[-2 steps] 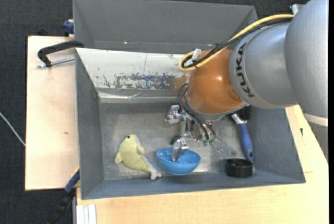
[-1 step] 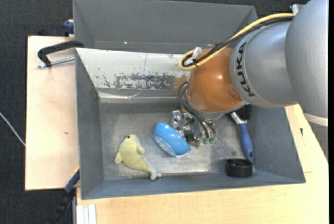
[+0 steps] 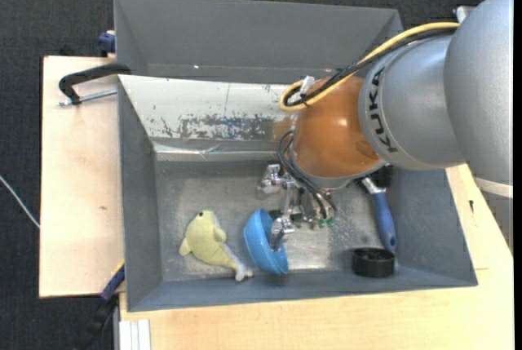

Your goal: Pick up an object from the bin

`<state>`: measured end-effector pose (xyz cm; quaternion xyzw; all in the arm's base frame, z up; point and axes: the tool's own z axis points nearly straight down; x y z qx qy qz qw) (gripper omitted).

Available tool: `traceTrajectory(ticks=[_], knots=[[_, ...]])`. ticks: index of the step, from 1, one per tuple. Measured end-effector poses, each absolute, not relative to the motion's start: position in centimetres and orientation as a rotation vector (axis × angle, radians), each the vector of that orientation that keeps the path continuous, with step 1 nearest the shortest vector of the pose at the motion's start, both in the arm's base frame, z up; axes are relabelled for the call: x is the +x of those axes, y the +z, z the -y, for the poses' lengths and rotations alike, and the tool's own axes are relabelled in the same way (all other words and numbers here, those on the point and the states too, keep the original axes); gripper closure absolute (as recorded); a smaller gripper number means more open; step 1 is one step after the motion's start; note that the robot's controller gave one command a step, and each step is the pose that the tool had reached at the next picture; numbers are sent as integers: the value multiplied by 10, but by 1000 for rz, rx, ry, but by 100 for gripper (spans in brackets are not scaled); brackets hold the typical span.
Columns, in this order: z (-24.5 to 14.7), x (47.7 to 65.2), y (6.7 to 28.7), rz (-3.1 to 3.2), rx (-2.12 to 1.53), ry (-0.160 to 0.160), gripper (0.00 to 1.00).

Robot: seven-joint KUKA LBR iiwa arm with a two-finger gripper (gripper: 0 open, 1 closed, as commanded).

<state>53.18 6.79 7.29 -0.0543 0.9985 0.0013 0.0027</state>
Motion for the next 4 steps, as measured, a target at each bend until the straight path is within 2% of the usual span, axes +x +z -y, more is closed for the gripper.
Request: traceTrajectory(ticks=[1,2,3,4], knots=[[-68,534,75,-3126,-170,5,100],[-68,531,73,-3133,-170,4,0],[-69,535,76,-3124,-168,7,100],[-70,540,248,-3077,-554,0,100]])
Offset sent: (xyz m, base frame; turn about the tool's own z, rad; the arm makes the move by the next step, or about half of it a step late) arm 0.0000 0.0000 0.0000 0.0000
